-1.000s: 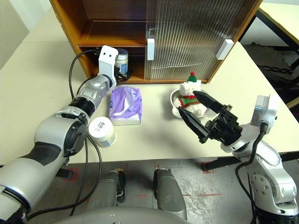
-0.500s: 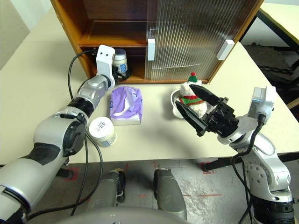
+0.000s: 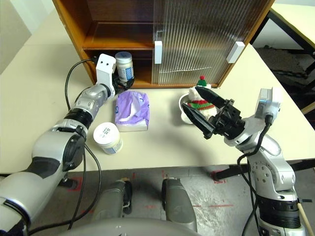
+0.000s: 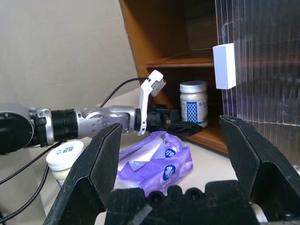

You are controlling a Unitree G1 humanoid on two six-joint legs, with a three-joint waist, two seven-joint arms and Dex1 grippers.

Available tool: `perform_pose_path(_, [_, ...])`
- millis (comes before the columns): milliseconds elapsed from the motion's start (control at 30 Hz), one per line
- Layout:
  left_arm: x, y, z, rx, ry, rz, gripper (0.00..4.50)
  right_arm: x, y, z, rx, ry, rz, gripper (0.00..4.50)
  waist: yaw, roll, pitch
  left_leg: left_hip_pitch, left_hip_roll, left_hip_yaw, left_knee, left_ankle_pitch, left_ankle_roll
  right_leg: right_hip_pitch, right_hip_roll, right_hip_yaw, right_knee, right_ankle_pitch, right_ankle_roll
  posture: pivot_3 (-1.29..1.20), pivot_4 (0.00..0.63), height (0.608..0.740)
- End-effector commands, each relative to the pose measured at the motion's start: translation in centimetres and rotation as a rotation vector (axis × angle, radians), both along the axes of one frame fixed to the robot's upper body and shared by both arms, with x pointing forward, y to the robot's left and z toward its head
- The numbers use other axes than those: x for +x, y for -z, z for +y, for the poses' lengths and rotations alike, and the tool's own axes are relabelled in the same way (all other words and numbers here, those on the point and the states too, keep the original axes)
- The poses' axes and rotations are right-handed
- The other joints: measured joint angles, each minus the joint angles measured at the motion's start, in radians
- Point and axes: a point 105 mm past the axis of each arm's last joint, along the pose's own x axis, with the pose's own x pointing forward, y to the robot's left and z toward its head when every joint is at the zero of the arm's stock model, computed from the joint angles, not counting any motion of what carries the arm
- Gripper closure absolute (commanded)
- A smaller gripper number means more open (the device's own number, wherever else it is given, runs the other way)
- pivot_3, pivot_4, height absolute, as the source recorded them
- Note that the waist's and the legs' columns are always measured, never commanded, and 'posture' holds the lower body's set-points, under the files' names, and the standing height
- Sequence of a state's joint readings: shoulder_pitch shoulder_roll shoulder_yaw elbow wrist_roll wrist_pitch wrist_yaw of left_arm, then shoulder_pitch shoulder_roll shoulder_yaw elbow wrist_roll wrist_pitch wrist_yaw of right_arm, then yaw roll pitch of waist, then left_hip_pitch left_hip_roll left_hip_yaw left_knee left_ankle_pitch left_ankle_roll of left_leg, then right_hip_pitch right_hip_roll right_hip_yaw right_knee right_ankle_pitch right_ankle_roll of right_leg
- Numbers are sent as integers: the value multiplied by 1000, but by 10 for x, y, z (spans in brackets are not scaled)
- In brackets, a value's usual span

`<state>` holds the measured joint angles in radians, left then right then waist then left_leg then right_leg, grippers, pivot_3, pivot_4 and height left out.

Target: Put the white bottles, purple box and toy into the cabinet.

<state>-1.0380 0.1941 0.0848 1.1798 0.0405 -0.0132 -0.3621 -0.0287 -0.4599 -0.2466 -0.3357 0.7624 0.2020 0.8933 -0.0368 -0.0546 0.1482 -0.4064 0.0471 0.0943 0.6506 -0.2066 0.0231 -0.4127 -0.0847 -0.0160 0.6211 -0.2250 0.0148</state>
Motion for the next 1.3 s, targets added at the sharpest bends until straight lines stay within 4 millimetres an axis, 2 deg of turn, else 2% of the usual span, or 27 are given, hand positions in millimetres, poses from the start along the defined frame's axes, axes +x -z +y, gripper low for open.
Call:
perform_pose_path(33, [-5, 13, 8, 14, -3, 53, 26, 2, 1, 0, -6, -2, -14, 0, 0, 0, 0, 0, 0, 0, 0, 0, 0, 0, 0, 0, 0, 0, 0, -20, 89, 740])
perform_pose_path(400, [-19, 14, 6, -43, 26, 117, 26, 10, 2, 3, -5, -25, -26, 0, 4, 2, -4, 0, 0, 0, 1, 0, 0, 0, 0, 1, 0, 1, 0, 9, 78, 740])
perform_pose_path(433, [-20, 12, 6, -50, 22, 116, 190, 10, 2, 3, -5, -25, -25, 0, 4, 2, -4, 0, 0, 0, 1, 0, 0, 0, 0, 1, 0, 1, 0, 12, 79, 740])
perform_pose_path(500, [-21, 11, 6, -53, 19, 118, 598, 10, 3, 3, -6, -29, -23, 0, 5, 2, -4, 0, 0, 0, 1, 0, 0, 0, 0, 1, 0, 1, 0, 11, 80, 740])
perform_pose_path(533, [-21, 11, 6, -54, 18, 120, 950, 10, 4, 4, -11, -33, -19, 0, 6, 2, -4, 0, 0, 0, 2, 0, 0, 0, 0, 1, 1, 1, 0, 13, 79, 740])
perform_pose_path(700, [-23, 10, -1, -64, 35, 129, 2936, 11, 7, 5, -18, -42, -14, 0, 8, 2, -5, 0, 0, 0, 3, 0, 0, 0, 0, 1, 1, 1, 0, 13, 76, 740])
perform_pose_path(833, [-18, 2, -7, -81, 37, 99, 4491, 11, 8, 6, -21, -44, -14, 0, 11, 2, -6, -1, 0, 0, 4, 0, 0, 1, 0, 1, 2, 2, 0, 9, 66, 740])
perform_pose_path(1167, [-9, -1, -19, -92, 55, 70, 4491, 9, 7, 4, -28, -36, -18, 0, 26, 2, -11, -1, -1, 1, 7, 0, 0, 1, 0, 1, 3, 3, 1, -7, 57, 740])
perform_pose_path(1300, [-12, -2, -15, -78, 59, 61, 4491, 9, 8, 2, -28, -31, -18, 0, 26, 3, -11, -1, -1, 1, 7, 0, 0, 1, 0, 1, 3, 3, 1, -1, 57, 740])
